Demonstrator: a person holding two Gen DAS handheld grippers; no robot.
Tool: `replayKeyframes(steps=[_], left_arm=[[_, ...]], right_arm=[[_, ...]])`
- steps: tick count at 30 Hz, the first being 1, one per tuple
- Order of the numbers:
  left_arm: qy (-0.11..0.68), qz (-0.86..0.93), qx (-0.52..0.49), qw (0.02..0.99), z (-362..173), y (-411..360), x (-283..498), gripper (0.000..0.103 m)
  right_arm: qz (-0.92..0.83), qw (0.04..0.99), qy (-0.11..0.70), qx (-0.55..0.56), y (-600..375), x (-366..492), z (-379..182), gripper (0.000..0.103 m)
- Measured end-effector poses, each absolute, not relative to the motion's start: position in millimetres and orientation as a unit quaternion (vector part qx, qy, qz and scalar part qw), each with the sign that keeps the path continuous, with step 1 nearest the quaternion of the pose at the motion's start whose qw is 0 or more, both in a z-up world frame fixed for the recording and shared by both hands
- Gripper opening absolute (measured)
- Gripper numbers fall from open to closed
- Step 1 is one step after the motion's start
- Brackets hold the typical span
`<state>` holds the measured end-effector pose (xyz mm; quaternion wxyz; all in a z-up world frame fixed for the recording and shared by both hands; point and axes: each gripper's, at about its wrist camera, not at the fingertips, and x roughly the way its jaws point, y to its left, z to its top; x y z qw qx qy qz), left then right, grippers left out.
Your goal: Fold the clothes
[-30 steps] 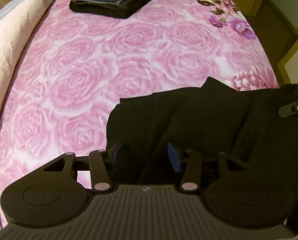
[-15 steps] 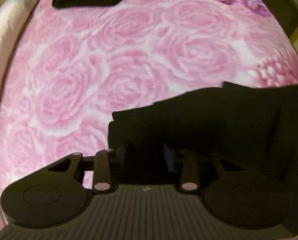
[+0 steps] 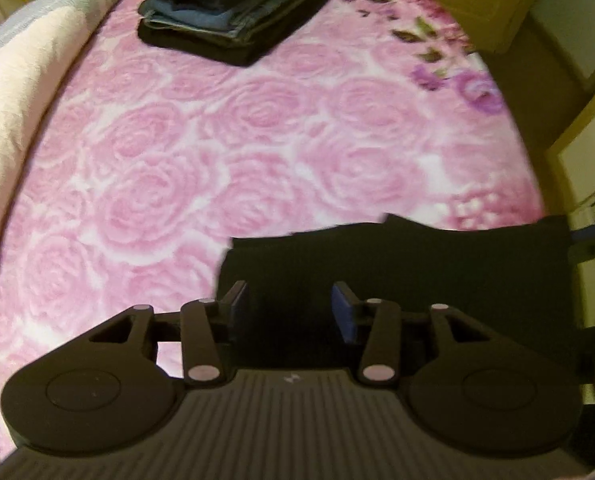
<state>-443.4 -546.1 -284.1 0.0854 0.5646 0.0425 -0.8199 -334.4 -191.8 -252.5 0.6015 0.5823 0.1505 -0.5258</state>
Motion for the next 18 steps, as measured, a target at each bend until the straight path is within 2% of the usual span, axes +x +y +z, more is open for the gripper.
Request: replayKeyframes(steps=[4,8,9,10,12,18], left_arm=[[0.043,-0.831,0.551,0.063,-273,-534,-440,0.046],[0.040,-0.832,0.553,0.020,-298,-530,-463,0.049],[0.046,-0.830,0.556,0.009,-305,-531,-470,0.045],[0.051,-0.826,0.561,0.003,-311,-531,-474,0.027],[0.050,-0.821,0.569,0.006,-314,-531,-478,0.001],[0.077,-0.829,0.547,0.088,-299,-550,-460,0.001]], right_arm=[[-0.506,0.598,0.151,0.603,-194,-325,-263,0.043],[-0.502,0.598,0.142,0.609,-199,-321,-270,0.043],[-0.502,0.599,0.141,0.608,-199,-320,-270,0.043],[-0.504,0.599,0.141,0.607,-200,-319,-271,0.043],[-0.506,0.598,0.140,0.605,-199,-317,-272,0.043],[-0.513,0.592,0.148,0.604,-200,-316,-282,0.043]])
